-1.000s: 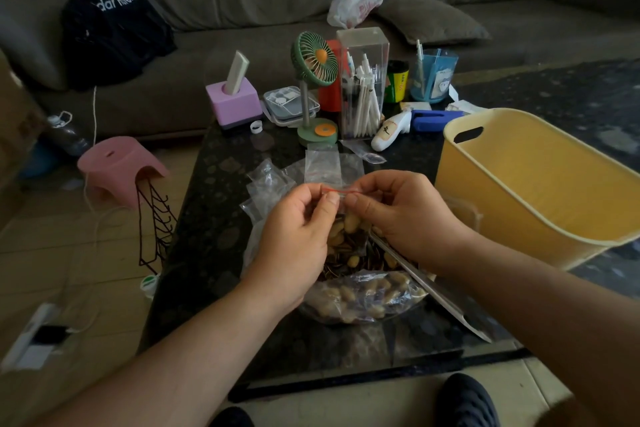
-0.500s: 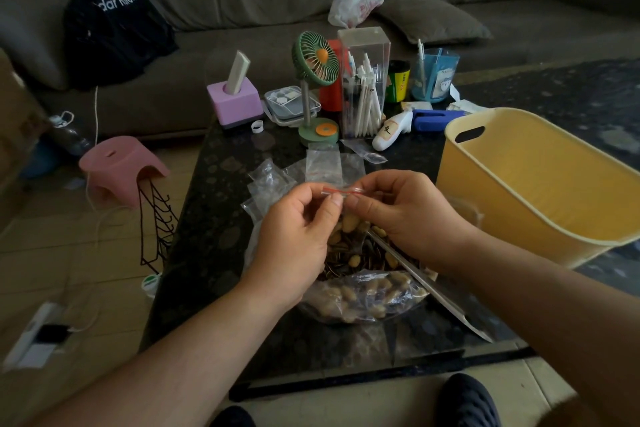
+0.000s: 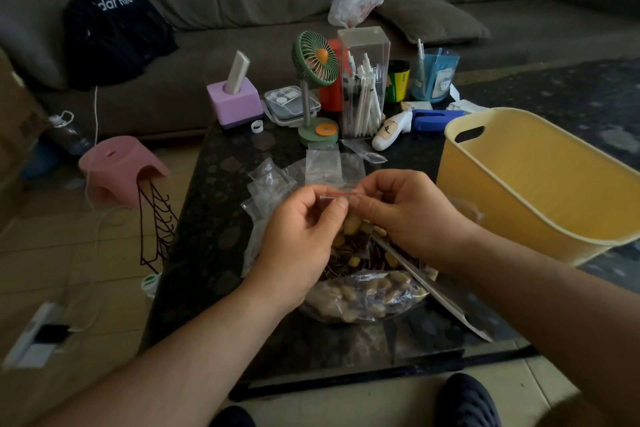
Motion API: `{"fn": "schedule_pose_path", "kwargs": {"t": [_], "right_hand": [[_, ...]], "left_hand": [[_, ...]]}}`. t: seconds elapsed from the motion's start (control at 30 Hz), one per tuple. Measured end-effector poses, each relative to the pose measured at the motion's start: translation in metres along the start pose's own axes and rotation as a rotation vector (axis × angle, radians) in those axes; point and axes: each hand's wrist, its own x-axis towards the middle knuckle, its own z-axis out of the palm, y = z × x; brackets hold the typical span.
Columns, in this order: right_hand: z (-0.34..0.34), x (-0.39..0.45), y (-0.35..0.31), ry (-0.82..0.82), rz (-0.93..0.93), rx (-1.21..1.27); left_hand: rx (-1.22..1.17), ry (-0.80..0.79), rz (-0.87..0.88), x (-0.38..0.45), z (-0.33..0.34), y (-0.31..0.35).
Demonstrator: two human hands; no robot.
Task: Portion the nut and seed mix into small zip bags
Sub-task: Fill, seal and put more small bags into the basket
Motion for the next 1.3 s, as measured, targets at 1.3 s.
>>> {"fn": "schedule_pose_path", "kwargs": {"t": [1.3], "right_hand": [[0.0023, 0.0025, 0.0037, 0.012, 0.052, -0.013]], "left_hand": [[-0.065, -0.009, -0.121, 0.0049, 0.0044, -0.008]]}}
